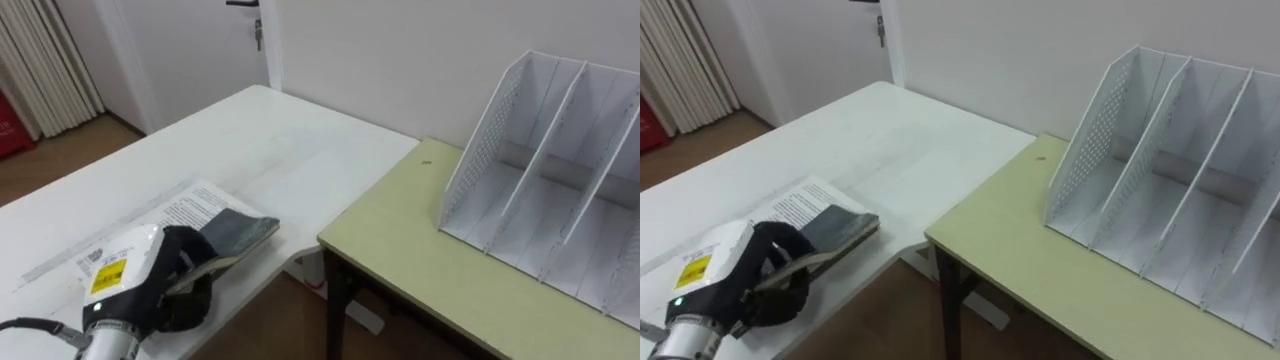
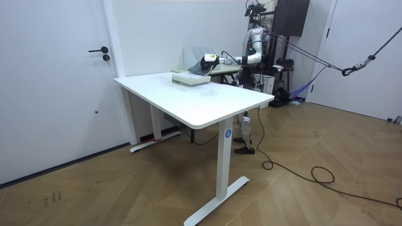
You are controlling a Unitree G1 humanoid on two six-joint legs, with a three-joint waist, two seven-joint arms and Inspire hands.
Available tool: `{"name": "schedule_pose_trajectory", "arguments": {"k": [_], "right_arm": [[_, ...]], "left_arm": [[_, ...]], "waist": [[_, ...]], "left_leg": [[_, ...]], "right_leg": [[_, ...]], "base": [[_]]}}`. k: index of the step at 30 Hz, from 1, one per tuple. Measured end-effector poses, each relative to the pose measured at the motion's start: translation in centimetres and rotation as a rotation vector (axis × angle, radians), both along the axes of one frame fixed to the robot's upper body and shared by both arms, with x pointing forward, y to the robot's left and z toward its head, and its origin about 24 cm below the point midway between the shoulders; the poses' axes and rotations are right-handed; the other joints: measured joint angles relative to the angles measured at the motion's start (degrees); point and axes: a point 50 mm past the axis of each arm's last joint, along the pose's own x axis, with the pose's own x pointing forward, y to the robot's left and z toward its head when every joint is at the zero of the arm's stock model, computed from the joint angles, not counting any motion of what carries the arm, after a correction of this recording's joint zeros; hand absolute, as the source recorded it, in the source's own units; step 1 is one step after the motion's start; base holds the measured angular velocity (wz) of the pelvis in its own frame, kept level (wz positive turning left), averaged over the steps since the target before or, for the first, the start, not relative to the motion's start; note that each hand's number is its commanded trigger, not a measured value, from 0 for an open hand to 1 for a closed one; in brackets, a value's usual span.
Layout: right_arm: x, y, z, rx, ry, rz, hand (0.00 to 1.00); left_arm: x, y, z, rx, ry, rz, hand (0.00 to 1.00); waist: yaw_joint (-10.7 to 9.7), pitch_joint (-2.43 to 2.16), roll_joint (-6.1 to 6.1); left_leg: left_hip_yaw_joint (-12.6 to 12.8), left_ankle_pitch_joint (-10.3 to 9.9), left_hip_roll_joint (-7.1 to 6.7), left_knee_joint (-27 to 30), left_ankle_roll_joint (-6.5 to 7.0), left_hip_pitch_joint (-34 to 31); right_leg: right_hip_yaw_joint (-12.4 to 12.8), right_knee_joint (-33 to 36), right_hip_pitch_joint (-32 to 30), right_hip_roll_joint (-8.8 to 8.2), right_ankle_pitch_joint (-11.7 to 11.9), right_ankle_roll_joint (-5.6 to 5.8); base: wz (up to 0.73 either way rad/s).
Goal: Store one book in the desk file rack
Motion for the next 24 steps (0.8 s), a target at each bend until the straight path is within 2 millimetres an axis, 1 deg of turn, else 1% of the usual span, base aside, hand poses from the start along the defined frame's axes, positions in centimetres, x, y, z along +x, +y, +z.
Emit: {"name": "schedule_pose_trajectory", "arguments": {"k": [2,3,4,7,8,9,11,12,14,15,16,18,20,21,23,24], "right_arm": [[1.3,0.7,0.3,0.025,-0.059,0.055,0.0],[1.5,0.8,0.4,0.031,-0.073,0.063,0.0],[1.8,1.0,0.5,0.041,-0.091,0.078,0.0],[2.3,1.4,0.6,0.064,-0.117,0.107,0.0],[2.7,1.6,0.7,0.076,-0.127,0.122,0.0],[2.8,1.8,0.7,0.083,-0.132,0.131,0.0],[3.7,2.6,1.1,0.1,-0.163,0.195,0.0],[3.9,2.8,1.2,0.104,-0.172,0.218,0.0],[4.4,3.4,1.5,0.131,-0.195,0.259,0.0],[4.6,3.5,1.6,0.135,-0.202,0.266,0.0],[5.0,3.6,1.9,0.145,-0.226,0.279,0.0],[5.8,4.0,2.6,0.167,-0.269,0.302,0.0],[7.3,4.7,3.8,0.196,-0.347,0.341,0.0],[7.7,5.0,4.2,0.205,-0.369,0.354,0.0],[9.1,5.8,5.5,0.244,-0.438,0.405,0.0],[9.3,5.9,5.8,0.254,-0.453,0.415,0.0]], "left_arm": [[0.2,-0.7,0.6,-0.088,-0.028,-0.044,1.0],[0.3,-0.9,0.8,-0.11,-0.034,-0.056,1.0],[0.2,-1.3,1.0,-0.157,-0.038,-0.081,1.0],[0.2,-2.3,1.5,-0.262,-0.046,-0.146,1.0],[0.1,-2.7,1.4,-0.31,-0.033,-0.166,1.0],[0.1,-2.8,1.4,-0.335,-0.023,-0.176,1.0],[0.0,-3.4,1.2,-0.443,0.016,-0.214,1.0],[0.0,-3.5,1.1,-0.472,0.025,-0.222,1.0],[0.1,-3.6,1.2,-0.608,0.047,-0.248,1.0],[0.2,-3.7,1.3,-0.637,0.049,-0.256,1.0],[0.3,-3.7,1.5,-0.687,0.05,-0.271,1.0],[0.4,-3.8,1.8,-0.747,0.058,-0.303,1.0],[0.5,-3.9,2.0,-0.819,0.072,-0.342,1.0],[0.5,-3.9,2.1,-0.833,0.075,-0.351,1.0],[0.4,-4.0,2.3,-0.856,0.088,-0.395,1.0],[0.4,-4.0,2.3,-0.859,0.092,-0.41,1.0]], "waist": [[0.3,-0.05,0.17],[0.4,-0.04,0.26],[0.5,-0.22,0.57],[0.9,-0.5,0.97],[0.9,-0.59,1.11],[1.0,-0.61,1.13],[0.9,-0.53,1.0],[0.9,-0.51,0.98],[0.6,-0.41,0.81],[0.6,-0.4,0.79],[0.7,-0.39,0.78],[0.9,-0.39,0.88],[0.8,-0.31,1.23],[0.8,-0.3,1.26],[0.8,-0.4,1.43],[0.8,-0.4,1.48]], "left_leg": [[-0.1,0.0,0.06,0.2,0.0,-1.2],[-0.1,0.0,0.05,0.2,0.0,-1.4],[-0.1,0.0,0.05,0.2,0.0,-1.7],[0.0,0.0,0.07,0.1,0.01,-1.8],[0.0,0.0,0.11,0.1,0.01,-1.8],[0.0,0.0,0.16,0.1,0.01,-1.8],[0.1,0.0,0.2,0.1,0.0,-1.7],[0.1,0.0,0.21,0.1,0.0,-1.7],[0.2,0.0,0.24,0.2,0.0,-1.6],[0.2,0.0,0.24,0.2,0.0,-1.6],[0.2,0.0,0.23,0.2,0.0,-1.6],[0.1,0.0,0.23,0.3,0.0,-1.5],[0.2,0.0,0.24,0.5,0.0,-1.3],[0.2,0.0,0.24,0.5,0.01,-1.2],[0.1,0.0,0.26,0.5,0.0,-1.2],[0.1,0.0,0.26,0.6,0.0,-1.2]], "right_leg": [[0.0,0.1,-1.0,0.0,0.2,-0.07],[-0.1,0.1,-1.1,0.0,0.2,-0.06],[-0.2,0.2,-1.5,-0.02,0.2,-0.05],[-0.2,0.4,-1.9,-0.1,0.2,-0.07],[-0.1,0.7,-2.0,-0.11,0.2,-0.07],[-0.1,0.8,-2.0,-0.1,0.2,-0.07],[-0.1,0.9,-2.0,-0.09,0.2,-0.07],[-0.1,0.9,-2.0,-0.11,0.2,-0.07],[0.0,0.9,-1.9,-0.1,0.2,-0.11],[0.0,0.9,-1.9,-0.16,0.2,-0.12],[0.0,1.0,-1.9,-0.44,0.2,-0.13],[0.1,1.2,-1.9,-0.47,0.2,-0.13],[0.6,2.0,-1.9,-0.47,0.2,-0.12],[0.9,2.0,-2.0,-0.43,0.2,-0.13],[1.3,2.0,-1.9,-0.19,0.3,-0.23],[1.4,2.0,-1.9,-0.01,0.3,-0.26]], "base": [[0.0],[0.0],[0.0],[0.0],[0.0],[0.0],[0.0],[0.0],[0.0],[0.0],[0.0],[-0.02],[-0.08],[-0.1],[-0.06],[0.0]]}}
